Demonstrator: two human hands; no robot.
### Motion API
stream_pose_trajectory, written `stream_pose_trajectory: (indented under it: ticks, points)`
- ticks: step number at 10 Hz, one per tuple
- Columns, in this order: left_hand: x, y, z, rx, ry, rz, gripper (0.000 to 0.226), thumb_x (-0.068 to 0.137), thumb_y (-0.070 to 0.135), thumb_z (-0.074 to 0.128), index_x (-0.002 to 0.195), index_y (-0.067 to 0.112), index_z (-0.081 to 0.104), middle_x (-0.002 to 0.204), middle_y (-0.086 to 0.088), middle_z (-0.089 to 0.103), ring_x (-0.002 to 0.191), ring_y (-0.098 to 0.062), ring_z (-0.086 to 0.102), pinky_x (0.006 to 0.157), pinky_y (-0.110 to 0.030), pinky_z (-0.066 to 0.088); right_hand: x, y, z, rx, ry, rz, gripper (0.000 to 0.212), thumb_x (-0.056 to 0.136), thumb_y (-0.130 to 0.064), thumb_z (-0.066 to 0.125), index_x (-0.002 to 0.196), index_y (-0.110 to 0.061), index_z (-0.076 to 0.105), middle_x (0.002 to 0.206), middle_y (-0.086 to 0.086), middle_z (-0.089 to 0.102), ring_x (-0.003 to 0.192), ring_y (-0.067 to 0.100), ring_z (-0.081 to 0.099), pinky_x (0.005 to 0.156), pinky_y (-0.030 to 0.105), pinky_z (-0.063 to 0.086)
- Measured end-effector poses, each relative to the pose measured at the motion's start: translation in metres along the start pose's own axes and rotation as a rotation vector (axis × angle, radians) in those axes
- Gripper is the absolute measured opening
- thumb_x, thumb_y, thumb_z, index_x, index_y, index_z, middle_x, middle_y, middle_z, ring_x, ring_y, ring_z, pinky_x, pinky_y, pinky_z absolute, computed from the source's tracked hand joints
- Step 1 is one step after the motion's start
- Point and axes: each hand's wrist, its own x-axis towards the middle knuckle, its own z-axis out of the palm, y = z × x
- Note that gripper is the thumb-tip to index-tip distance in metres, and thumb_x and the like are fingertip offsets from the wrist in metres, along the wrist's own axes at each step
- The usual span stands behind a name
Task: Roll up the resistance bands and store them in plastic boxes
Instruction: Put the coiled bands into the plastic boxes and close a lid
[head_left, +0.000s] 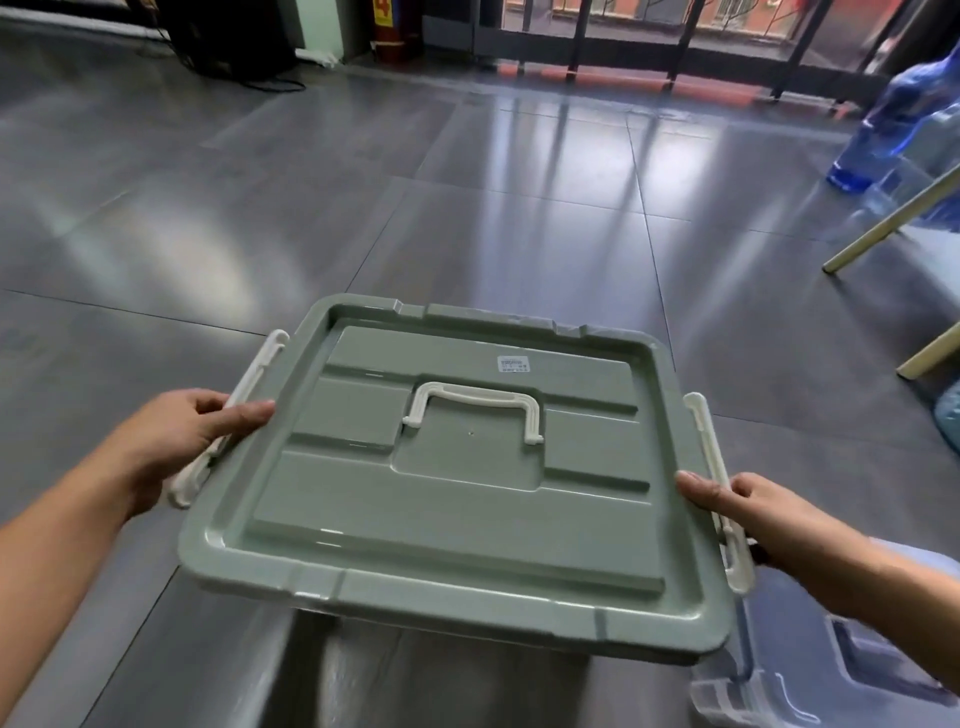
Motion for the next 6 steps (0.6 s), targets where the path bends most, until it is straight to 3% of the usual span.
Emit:
stream_pose_trajectory:
  ticks: [1, 2, 3, 4, 5, 6]
  points:
    - [0.001, 0.002, 0.010, 0.083, 0.090, 0.101, 0.026, 0.084, 0.021, 0.065, 0.097, -0.002, 0.063, 0.087, -0.019, 0.065, 0.072, -0.027, 0.057, 0.073, -0.035, 0.046, -0.001, -0.013, 0.000, -0.284, 0.135, -0.038, 0.051, 0.079, -0.057, 0.055, 0.087, -0.008, 0.046, 0.074, 0.009, 0.056, 0.059, 0.019, 0.051, 0.053, 0.029, 0.041]
    - [-0.002, 0.002, 0.015, 0.062, 0.111, 0.124, 0.025, 0.086, 0.015, 0.063, 0.099, -0.006, 0.062, 0.080, -0.017, 0.062, 0.065, -0.026, 0.054, 0.064, -0.032, 0.044, -0.003, -0.021, 0.000, -0.723, 0.191, -0.003, 0.047, 0.084, -0.065, 0.037, 0.081, -0.018, 0.039, 0.091, 0.007, 0.058, 0.085, 0.029, 0.055, 0.067, 0.034, 0.038]
    - [-0.004, 0.004, 0.019, 0.192, 0.219, 0.207, 0.024, 0.085, 0.016, 0.065, 0.099, -0.004, 0.064, 0.085, -0.019, 0.066, 0.072, -0.030, 0.058, 0.071, -0.038, 0.046, -0.006, -0.026, 0.007, -0.933, 0.270, -0.058, 0.042, 0.091, -0.057, 0.030, 0.085, -0.016, 0.035, 0.107, 0.013, 0.062, 0.096, 0.034, 0.055, 0.068, 0.035, 0.035]
    - [-0.010, 0.005, 0.026, 0.614, 0.395, 0.337, 0.023, 0.088, 0.025, 0.060, 0.099, 0.006, 0.066, 0.095, -0.020, 0.068, 0.086, -0.038, 0.060, 0.066, -0.035, 0.038, -0.007, -0.031, 0.011, -1.025, 0.285, -0.104, 0.037, 0.093, -0.052, 0.027, 0.086, -0.016, 0.031, 0.109, 0.014, 0.063, 0.096, 0.034, 0.056, 0.067, 0.035, 0.032]
    - [-0.011, 0.003, 0.029, 0.714, 0.390, 0.335, 0.026, 0.092, 0.029, 0.052, 0.098, 0.006, 0.063, 0.094, -0.022, 0.066, 0.086, -0.039, 0.057, 0.065, -0.035, 0.037, -0.005, -0.031, 0.007, -1.095, 0.266, -0.089, 0.038, 0.093, -0.054, 0.026, 0.083, -0.018, 0.030, 0.108, 0.013, 0.063, 0.097, 0.033, 0.056, 0.067, 0.035, 0.032]
    - [-0.010, 0.003, 0.027, 0.630, 0.315, 0.354, 0.026, 0.092, 0.028, 0.051, 0.103, 0.005, 0.059, 0.103, -0.022, 0.065, 0.086, -0.034, 0.054, 0.069, -0.036, 0.037, -0.006, -0.028, 0.005, -1.085, 0.238, -0.087, 0.044, 0.090, -0.061, 0.023, 0.073, -0.021, 0.025, 0.102, 0.010, 0.063, 0.092, 0.033, 0.056, 0.067, 0.035, 0.033]
